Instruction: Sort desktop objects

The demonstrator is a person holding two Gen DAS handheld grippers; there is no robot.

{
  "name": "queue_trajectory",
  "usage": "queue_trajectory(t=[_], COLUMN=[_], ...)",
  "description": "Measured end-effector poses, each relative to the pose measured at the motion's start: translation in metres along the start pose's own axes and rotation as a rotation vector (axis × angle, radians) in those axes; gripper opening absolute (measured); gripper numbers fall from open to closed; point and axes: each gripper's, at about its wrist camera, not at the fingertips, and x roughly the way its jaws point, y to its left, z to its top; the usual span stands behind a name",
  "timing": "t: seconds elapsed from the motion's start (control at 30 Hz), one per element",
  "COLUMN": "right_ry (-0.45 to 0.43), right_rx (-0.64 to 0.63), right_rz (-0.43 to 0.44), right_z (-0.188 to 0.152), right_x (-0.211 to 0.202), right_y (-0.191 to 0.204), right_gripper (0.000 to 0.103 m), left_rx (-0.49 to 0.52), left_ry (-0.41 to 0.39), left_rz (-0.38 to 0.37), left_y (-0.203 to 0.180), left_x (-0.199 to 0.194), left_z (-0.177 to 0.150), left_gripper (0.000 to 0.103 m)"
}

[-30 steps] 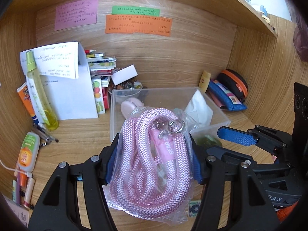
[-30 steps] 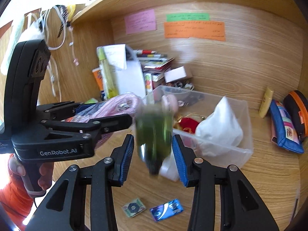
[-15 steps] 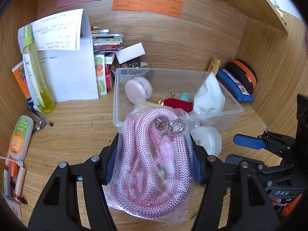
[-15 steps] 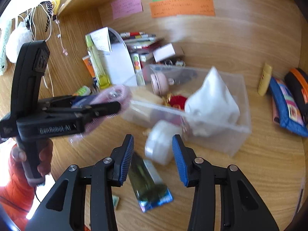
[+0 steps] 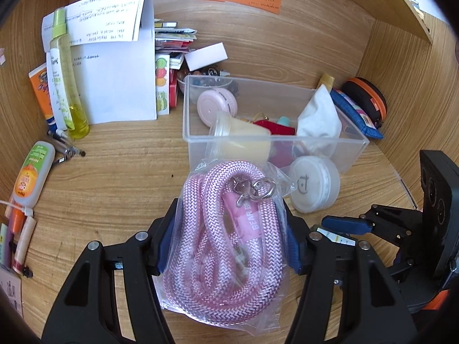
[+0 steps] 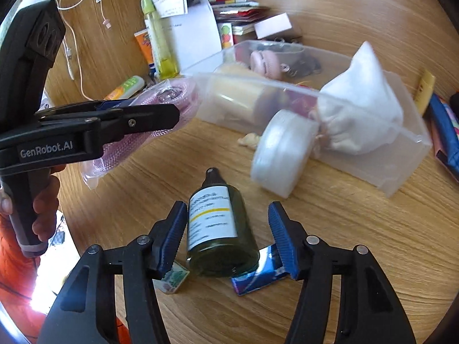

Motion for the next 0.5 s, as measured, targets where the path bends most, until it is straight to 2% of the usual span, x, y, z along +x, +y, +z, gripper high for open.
queue_trajectory(t=[0.1, 0.5], right_ry=[-0.007, -0.116], right_rx=[-0.001, -0.009], right_rz=[-0.004, 0.004], right_z=[0.001, 0.018], right_x=[-0.002, -0.045], right_y=[0.002, 0.007], right_gripper=[0.039, 0.039], left_rx=[-0.004, -0.012], left_ry=[0.003, -0.06], left_rz=[0.002, 0.0], left_y=[0.001, 0.001], left_x=[0.0, -0.018], left_z=[-0.004, 0.008], left_gripper=[0.061, 0.061])
